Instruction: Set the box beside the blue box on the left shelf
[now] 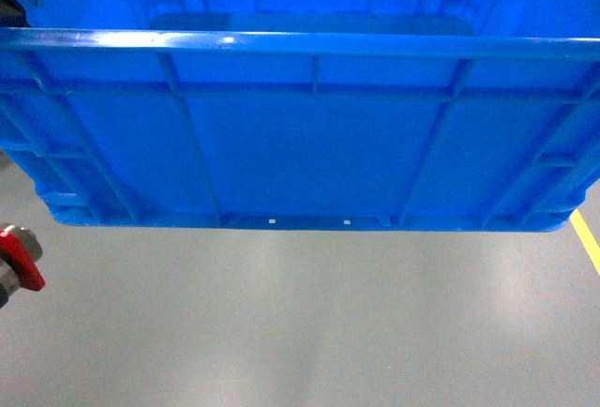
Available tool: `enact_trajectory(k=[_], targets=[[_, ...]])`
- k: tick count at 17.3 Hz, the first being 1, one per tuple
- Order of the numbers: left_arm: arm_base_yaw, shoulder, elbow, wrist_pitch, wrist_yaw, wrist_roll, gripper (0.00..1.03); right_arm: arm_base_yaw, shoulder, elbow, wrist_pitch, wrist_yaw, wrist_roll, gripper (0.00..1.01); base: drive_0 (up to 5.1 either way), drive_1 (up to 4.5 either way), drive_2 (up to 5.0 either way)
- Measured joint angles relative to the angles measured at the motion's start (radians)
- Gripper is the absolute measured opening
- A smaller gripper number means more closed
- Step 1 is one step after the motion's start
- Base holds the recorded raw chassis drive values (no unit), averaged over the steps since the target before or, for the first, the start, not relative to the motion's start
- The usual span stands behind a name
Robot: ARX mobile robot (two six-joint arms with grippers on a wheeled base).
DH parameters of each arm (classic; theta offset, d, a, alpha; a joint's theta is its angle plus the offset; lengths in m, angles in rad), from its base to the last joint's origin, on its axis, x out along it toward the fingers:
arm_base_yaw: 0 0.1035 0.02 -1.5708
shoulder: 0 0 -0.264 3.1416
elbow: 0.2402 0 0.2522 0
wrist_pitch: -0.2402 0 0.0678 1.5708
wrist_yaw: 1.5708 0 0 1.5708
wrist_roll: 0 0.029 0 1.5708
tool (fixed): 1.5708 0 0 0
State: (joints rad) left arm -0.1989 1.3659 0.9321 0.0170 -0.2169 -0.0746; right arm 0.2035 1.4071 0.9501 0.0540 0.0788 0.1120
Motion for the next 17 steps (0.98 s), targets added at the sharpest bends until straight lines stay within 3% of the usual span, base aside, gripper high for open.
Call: enact_trajectory(k=[7, 17], targets=[[0.000, 0.000, 0.000, 0.003, 0.003, 0.000, 0.08, 0.000, -0.001, 0.000, -0.001, 0.002, 0.000, 0.08, -1.2, -1.24, -1.2], [-0.004, -0.011, 0.000, 0.003, -0.003, 0.001, 0.08, 0.000, -0.011, -0.003, 0.003, 0.001, 0.000, 0.08, -0.1, 4.15, -4.3]])
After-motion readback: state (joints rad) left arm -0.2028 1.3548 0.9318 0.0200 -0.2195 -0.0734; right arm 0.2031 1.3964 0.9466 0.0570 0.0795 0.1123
